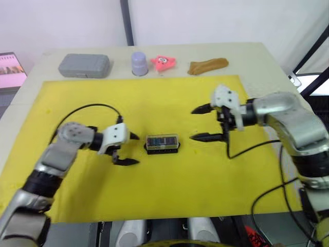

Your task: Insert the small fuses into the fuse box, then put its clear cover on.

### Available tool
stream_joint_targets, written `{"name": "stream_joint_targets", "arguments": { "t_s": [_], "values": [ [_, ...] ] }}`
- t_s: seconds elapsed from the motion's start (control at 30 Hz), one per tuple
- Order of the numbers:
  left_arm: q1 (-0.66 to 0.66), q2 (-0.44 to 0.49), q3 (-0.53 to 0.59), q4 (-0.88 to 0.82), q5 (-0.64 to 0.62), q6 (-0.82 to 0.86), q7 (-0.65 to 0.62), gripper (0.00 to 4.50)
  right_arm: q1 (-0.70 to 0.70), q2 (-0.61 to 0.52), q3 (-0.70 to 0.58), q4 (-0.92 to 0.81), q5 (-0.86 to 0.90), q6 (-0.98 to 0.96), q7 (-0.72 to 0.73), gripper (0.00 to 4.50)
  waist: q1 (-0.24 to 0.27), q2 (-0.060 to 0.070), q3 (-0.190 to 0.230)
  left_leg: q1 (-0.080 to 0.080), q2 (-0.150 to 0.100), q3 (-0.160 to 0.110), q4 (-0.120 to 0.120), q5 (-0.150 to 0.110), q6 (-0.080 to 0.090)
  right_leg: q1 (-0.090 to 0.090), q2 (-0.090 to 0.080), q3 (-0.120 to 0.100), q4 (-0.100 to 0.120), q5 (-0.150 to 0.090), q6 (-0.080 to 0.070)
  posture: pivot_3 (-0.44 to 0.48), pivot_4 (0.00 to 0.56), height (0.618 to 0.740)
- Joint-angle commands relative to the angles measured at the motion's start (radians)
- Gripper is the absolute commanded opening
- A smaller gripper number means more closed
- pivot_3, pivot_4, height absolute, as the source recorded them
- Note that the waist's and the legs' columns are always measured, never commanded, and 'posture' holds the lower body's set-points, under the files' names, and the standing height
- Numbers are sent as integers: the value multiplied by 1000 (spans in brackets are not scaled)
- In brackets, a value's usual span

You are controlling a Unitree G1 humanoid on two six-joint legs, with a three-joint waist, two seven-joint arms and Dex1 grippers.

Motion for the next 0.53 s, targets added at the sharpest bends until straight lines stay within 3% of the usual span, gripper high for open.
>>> {"name": "stream_joint_targets", "arguments": {
  "t_s": [0.03,0.27,0.4,0.53],
  "values": [
    [32,53,158,-151,-138,140,24,4500,15,-60,-51,5,-19,-105,60,4471,6,0,1,0,0,0,1,0,0,0,0,0,0,0,0,0,150,731],
    [223,215,479,-383,-318,479,68,4500,56,-205,-115,95,-43,-250,166,4471,4,1,4,-1,-1,0,1,-1,2,2,-1,0,-2,0,0,0,150,731],
    [364,247,680,-448,-384,584,41,4500,64,-253,-153,140,-39,-280,204,4471,4,5,6,-1,0,0,1,-1,1,1,-1,0,-2,0,0,0,150,731],
    [454,244,804,-466,-409,620,37,4500,83,-285,-178,165,-52,-301,216,4471,6,5,7,0,0,0,0,-1,1,2,-1,0,-3,0,0,0,150,731]
  ]
}}
